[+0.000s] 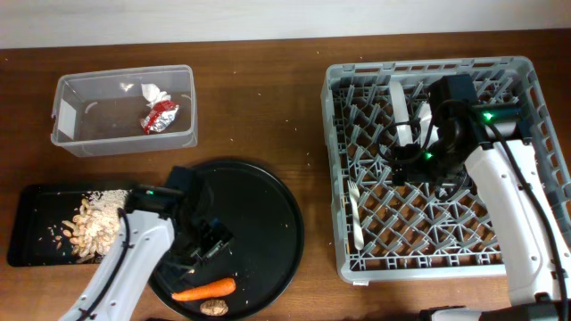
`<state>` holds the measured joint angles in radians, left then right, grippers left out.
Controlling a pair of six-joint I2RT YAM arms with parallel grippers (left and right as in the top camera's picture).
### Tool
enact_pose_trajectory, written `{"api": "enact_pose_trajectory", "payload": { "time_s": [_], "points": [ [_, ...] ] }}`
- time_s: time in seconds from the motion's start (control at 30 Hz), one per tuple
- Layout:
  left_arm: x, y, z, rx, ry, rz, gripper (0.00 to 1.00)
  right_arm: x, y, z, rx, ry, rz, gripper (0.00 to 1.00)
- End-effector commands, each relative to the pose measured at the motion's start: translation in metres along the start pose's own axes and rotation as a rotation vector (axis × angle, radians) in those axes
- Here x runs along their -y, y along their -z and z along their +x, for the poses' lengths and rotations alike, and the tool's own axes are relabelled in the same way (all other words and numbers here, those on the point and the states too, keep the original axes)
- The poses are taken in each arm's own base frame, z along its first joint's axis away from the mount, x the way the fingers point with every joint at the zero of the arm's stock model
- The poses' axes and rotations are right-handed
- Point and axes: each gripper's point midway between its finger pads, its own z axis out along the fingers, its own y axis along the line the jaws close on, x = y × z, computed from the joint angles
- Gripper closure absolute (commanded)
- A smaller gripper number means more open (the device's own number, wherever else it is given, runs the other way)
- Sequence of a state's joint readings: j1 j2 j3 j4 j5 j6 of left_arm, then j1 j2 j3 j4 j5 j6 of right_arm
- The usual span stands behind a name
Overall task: Sort waste into correct bins and load items into the dishwasher rack
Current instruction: 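Grasp the carrot on the round tray with the left gripper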
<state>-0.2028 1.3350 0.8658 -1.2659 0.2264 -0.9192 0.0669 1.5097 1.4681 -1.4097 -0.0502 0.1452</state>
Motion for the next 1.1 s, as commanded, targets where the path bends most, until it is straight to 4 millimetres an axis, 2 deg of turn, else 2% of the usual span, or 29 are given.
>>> {"api": "enact_pose_trajectory", "payload": {
  "time_s": [0.0, 0.1, 0.13, 0.3, 0.4, 0.43, 0.47, 0.53, 0.6, 0.63, 0.7, 0.83, 0.97, 1.07],
  "points": [
    [-0.010, -0.020, 0.021, -0.062, 0.127, -0.037, 0.01, 0.001, 0.001, -0.002, 0.005, 0.008, 0.004, 0.11],
    [-0.015, -0.040, 0.019, -0.058, 0.175, -0.038, 0.01, 0.000, 0.001, -0.002, 0.005, 0.008, 0.000, 0.12],
    [-0.018, -0.052, 0.018, -0.053, 0.198, -0.033, 0.01, 0.000, 0.001, -0.001, 0.004, 0.008, 0.000, 0.12],
    [-0.035, -0.078, 0.005, 0.020, 0.244, -0.061, 0.01, 0.000, 0.001, -0.001, 0.002, 0.008, -0.002, 0.11],
    [-0.030, -0.088, -0.008, 0.078, 0.230, -0.018, 0.01, 0.000, 0.001, 0.000, -0.003, 0.008, -0.002, 0.11],
    [-0.025, -0.088, -0.013, 0.101, 0.224, 0.001, 0.03, 0.000, 0.001, 0.000, -0.003, 0.008, -0.002, 0.12],
    [-0.017, -0.087, -0.021, 0.132, 0.215, 0.037, 0.16, 0.000, 0.001, 0.000, -0.003, 0.008, -0.002, 0.12],
    [-0.009, -0.086, -0.027, 0.155, 0.208, 0.070, 0.31, 0.000, 0.001, 0.000, -0.004, 0.008, -0.002, 0.11],
    [-0.005, -0.085, -0.030, 0.168, 0.205, 0.085, 0.41, 0.000, 0.001, 0.000, -0.004, 0.008, -0.002, 0.11],
    [-0.006, -0.085, -0.030, 0.170, 0.204, 0.083, 0.51, 0.000, 0.001, 0.000, -0.004, 0.008, -0.002, 0.11],
    [-0.005, -0.084, -0.031, 0.173, 0.204, 0.088, 0.63, 0.000, 0.001, 0.000, -0.004, 0.008, -0.002, 0.11],
    [-0.003, -0.082, -0.033, 0.180, 0.204, 0.093, 0.72, 0.000, 0.001, 0.000, -0.004, 0.008, -0.002, 0.12],
    [0.007, -0.073, -0.038, 0.200, 0.184, 0.116, 0.72, 0.000, 0.001, 0.000, -0.004, 0.008, -0.002, 0.11],
    [0.017, -0.060, -0.050, 0.260, 0.165, 0.135, 0.71, 0.000, 0.001, 0.000, -0.004, 0.008, -0.002, 0.11]
  ]
}}
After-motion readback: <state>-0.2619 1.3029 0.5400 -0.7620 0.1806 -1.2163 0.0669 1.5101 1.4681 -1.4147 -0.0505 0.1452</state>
